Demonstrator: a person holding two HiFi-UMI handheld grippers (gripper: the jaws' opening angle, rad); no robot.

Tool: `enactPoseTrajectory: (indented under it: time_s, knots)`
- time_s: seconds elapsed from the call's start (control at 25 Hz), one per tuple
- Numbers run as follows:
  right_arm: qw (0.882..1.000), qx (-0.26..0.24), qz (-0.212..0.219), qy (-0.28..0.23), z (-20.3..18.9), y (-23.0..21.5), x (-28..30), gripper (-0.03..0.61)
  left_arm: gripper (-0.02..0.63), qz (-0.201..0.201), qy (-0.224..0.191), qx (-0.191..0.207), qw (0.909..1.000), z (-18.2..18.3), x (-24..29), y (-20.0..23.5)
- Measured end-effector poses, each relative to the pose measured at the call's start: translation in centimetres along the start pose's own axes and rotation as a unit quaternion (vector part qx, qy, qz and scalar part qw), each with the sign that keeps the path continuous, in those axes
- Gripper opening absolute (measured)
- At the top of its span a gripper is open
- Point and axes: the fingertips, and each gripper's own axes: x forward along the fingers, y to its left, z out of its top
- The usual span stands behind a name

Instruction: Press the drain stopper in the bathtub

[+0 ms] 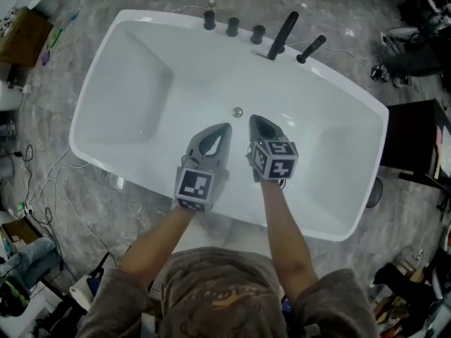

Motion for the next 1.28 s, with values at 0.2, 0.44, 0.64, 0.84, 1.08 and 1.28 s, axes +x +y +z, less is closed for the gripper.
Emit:
enactPoseTrajectory:
  time_s: [0.2,0.44,0.64,0.84,1.08,1.28]
  knots:
    - [0.999,-0.007,0.021,-0.024,3.0,2.9,-5.5,0.003,0.003,0.001,-0.002,0.005,1.0000,3.3,-3.7,-2.7]
    - [0.997,-0.025,0.051,-0.043,5.4,5.2,-11.1,0.003,0.003,-0.006,-0.004,0.017,0.9998,5.9,-6.4,-5.5]
    - [0.994,-0.047,0.079,-0.055,6.7,7.4,-15.3,0.003,0.005,-0.019,-0.006,0.024,0.9995,8.0,-8.5,-7.4]
    - [0.990,-0.072,0.104,-0.068,7.7,9.3,-19.1,0.003,0.005,-0.027,-0.012,0.031,0.9991,9.6,-10.1,-9.2]
    - [0.979,-0.110,0.141,-0.094,8.9,11.7,-22.8,0.003,0.004,-0.045,-0.020,0.037,0.9981,11.4,-12.0,-10.5]
    - [0.969,-0.140,0.168,-0.118,10.0,13.0,-26.0,0.003,0.005,-0.069,-0.031,0.062,0.9952,12.8,-13.6,-12.1]
